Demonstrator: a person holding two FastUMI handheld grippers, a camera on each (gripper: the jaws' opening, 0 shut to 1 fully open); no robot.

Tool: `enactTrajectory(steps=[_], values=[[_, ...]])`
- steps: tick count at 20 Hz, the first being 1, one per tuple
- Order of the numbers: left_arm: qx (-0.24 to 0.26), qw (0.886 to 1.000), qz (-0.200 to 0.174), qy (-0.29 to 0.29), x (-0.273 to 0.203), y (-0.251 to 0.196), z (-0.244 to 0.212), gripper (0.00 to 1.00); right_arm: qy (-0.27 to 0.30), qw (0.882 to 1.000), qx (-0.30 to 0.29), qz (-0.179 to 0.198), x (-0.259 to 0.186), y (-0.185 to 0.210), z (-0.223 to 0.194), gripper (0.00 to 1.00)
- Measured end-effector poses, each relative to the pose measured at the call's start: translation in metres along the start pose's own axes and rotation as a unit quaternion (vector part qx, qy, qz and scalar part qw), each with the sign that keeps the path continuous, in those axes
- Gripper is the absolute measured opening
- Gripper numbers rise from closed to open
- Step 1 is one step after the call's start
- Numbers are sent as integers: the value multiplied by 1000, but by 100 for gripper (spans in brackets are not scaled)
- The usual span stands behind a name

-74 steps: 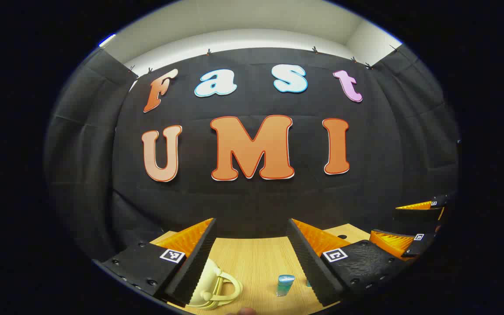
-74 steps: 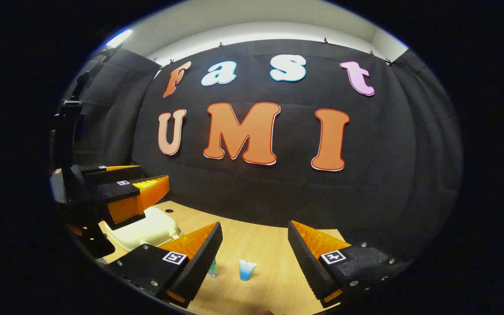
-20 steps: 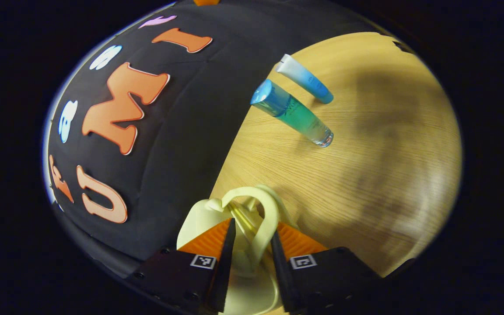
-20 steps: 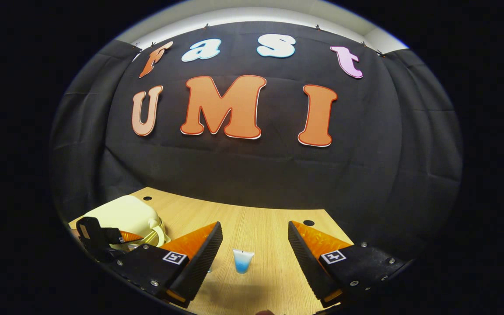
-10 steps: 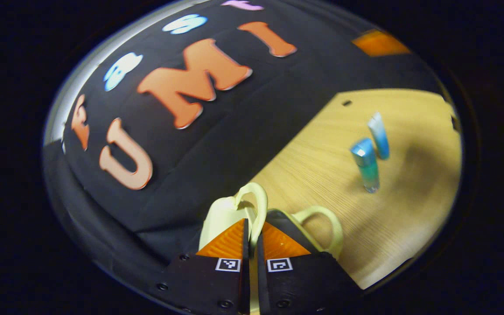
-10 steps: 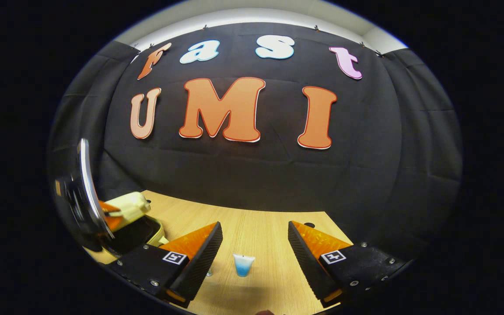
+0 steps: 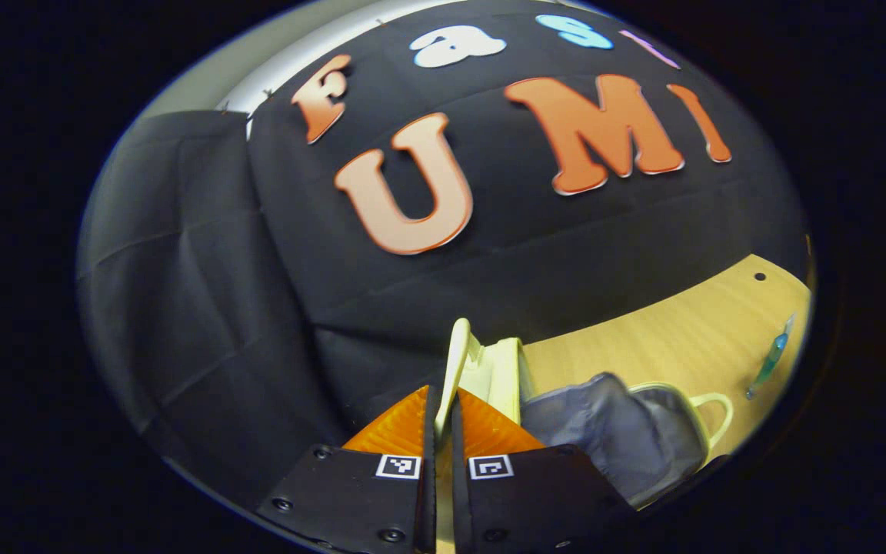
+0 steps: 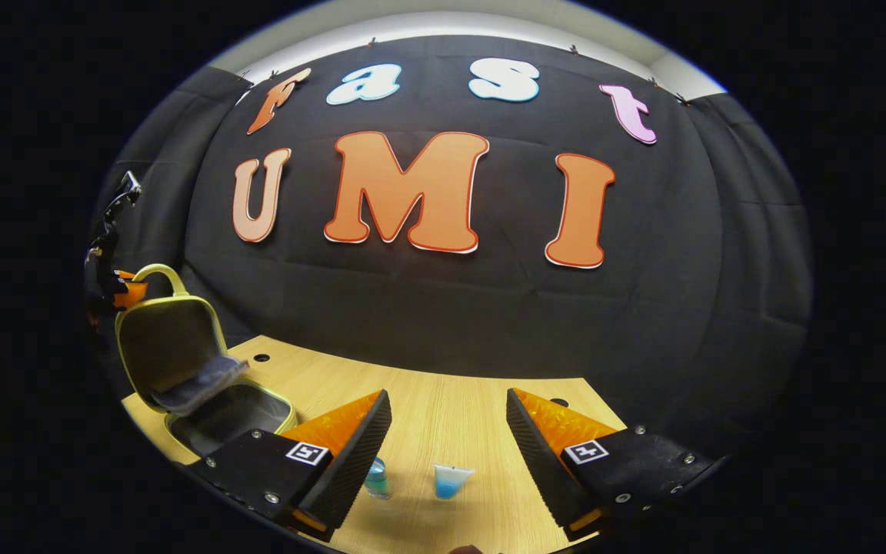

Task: First open the suitcase, pack the skin care products into it, and then close the suitcase.

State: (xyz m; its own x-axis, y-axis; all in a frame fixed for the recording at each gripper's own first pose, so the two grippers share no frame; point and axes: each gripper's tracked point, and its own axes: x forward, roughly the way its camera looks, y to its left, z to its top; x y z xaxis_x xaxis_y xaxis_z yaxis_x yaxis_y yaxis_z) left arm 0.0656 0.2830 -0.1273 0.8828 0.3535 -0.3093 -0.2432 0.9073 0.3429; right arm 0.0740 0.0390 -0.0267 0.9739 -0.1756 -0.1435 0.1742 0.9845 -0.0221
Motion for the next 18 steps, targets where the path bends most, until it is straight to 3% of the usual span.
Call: enactTrajectory(steps=[12,15,18], values=[[-120,987,19,107,-13,-19,2,9,33,999,-10,-15,0,51,-3,95],[-151,978,12,141,-18,-23,4,9,42,999,-19,-19,-3,60,-4,95],[-218,960,2,175,-17,-30,4,9,49,998,-36,-18,-7,68,-7,95]])
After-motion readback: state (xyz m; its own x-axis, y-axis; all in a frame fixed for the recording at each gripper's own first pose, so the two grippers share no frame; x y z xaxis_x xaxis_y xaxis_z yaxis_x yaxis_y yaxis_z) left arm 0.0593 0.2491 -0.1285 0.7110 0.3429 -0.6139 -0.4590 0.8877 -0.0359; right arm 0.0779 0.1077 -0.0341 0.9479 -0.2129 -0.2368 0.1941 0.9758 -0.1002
